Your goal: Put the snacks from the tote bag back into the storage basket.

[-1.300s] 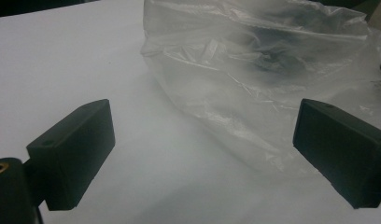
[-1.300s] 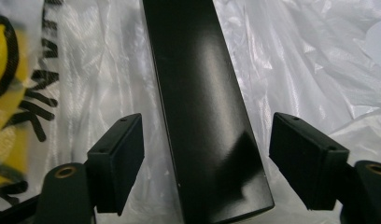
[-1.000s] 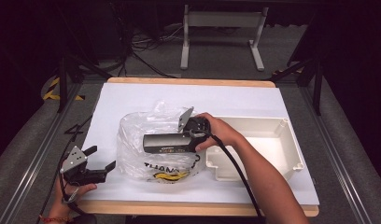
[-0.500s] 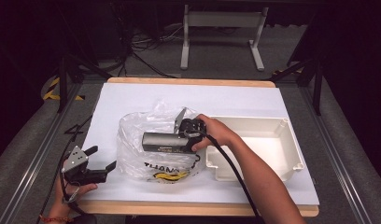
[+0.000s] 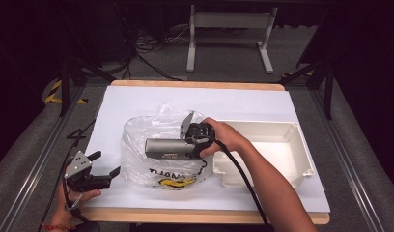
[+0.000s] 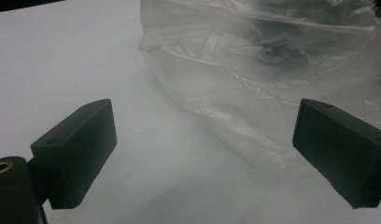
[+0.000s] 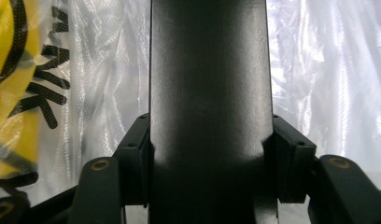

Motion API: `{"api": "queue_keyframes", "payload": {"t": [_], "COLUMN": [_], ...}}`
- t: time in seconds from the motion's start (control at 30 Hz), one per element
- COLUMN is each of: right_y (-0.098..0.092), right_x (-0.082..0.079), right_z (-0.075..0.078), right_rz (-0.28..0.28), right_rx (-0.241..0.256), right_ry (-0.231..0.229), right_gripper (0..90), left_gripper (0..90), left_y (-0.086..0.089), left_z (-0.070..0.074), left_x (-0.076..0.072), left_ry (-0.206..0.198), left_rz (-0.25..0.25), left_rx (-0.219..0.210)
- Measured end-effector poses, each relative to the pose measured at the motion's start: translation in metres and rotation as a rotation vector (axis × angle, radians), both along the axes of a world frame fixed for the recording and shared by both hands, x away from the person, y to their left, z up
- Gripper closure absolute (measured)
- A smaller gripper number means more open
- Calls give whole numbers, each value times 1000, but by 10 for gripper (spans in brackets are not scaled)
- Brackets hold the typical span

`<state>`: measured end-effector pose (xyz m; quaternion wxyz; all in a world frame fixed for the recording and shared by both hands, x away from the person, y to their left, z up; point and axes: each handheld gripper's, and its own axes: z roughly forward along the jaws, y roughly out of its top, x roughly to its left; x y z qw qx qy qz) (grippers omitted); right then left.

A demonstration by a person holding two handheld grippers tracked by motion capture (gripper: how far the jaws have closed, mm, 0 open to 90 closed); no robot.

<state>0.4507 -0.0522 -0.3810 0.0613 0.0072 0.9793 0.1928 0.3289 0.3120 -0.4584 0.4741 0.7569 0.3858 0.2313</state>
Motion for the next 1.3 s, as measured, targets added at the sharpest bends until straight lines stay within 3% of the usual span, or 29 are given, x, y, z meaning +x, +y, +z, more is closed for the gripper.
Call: {"api": "queue_keyframes", "payload": {"t": [0.6,0.87,1.3], "right_y": [-5,-16,-32], "right_x": [-11,-15,-23], "right_z": [32,49,63], "right_rz": [45,55,75], "right_rx": [68,83,91], "right_ry": [-77,-90,-106], "right_gripper": [426,427,426], "left_gripper": [72,71,72], "left_y": [-1,-1,-2], "left_z": [0,0,0], "left_x": [0,0,0], "left_ry": [-1,1,1], "left_rz": [-5,-8,-8], "left_rx": [10,15,19]}}
